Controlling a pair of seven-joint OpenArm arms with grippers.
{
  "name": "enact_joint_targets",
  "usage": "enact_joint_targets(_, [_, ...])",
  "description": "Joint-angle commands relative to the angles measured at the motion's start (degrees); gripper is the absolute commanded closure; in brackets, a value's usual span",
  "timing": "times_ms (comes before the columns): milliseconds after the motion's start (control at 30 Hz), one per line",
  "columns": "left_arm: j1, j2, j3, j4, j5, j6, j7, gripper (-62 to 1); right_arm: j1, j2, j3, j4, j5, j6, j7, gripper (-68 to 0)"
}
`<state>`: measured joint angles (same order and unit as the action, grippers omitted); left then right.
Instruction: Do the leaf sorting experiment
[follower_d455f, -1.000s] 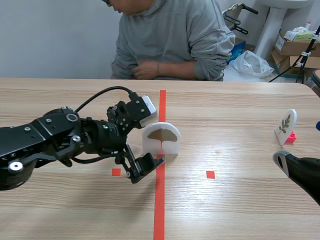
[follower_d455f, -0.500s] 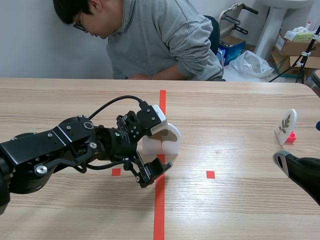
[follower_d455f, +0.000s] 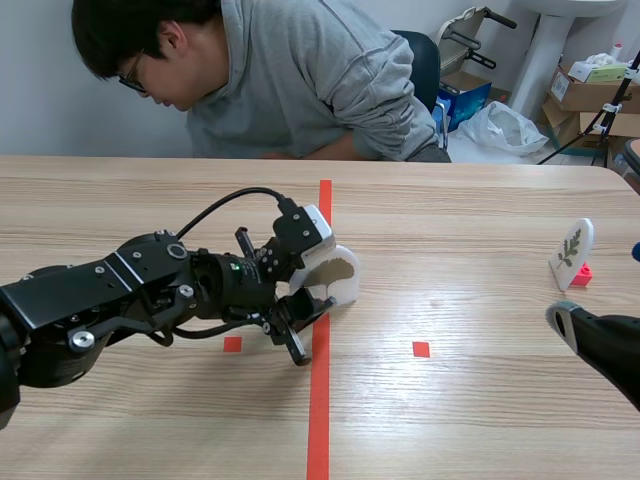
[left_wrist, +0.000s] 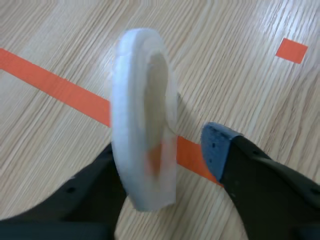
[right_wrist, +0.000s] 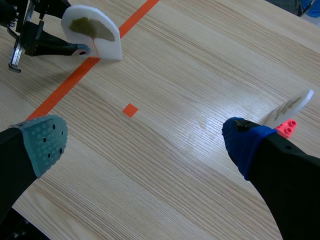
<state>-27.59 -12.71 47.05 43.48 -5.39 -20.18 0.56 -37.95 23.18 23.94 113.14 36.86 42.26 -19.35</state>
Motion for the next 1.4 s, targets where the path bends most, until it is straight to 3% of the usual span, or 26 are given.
enact_joint_targets(0, [-0.7,0.2,-0.5,1.2,-0.4,0.0,-0.8,-18.2,0.7,0.1,0.5,0.1,0.6,0.5,1.1,-64.6])
enact_joint_targets(267, [-0.7,0.3,-0.5,1.2,-0.3,0.0,-0.8,-7.3,0.7,0.1,0.5,0.1,0.6,0.5,1.1,-64.6])
enact_joint_targets(500, [-0.7,0.3,-0.5,1.6,-0.8,0.0,-0.8,-6.9,0.7,0.1,0.5,0.1,0.6,0.5,1.1,-64.6])
enact_joint_targets(633, [0.1,-1.4,-2.3,5.7,-1.6,-0.1,-0.7,-5.5,0.7,0.1,0.5,0.0,0.4,0.5,1.1,-64.6])
enact_joint_targets(700, [1.5,-2.4,-5.4,9.0,-1.7,-0.1,0.0,-5.5,0.7,0.1,0.5,0.0,0.4,0.5,1.1,-64.6])
enact_joint_targets(833, [5.4,-3.7,-14.6,13.2,-5.5,-0.1,2.6,-5.5,0.7,0.1,0.5,0.0,0.3,0.5,1.1,-64.6])
enact_joint_targets(1000, [8.9,-5.1,-27.2,13.6,-11.3,-0.1,4.1,-5.5,0.7,0.1,0.5,0.0,0.3,0.5,1.1,-64.6])
enact_joint_targets(1100, [10.1,-5.8,-33.3,13.5,-12.5,0.0,5.0,-5.5,0.7,0.1,0.5,0.0,0.3,0.5,1.1,-64.6])
enact_joint_targets(1367, [9.3,-8.5,-39.5,6.3,-13.9,5.8,3.4,-5.5,0.7,0.0,0.5,0.0,0.3,0.5,1.1,-64.6])
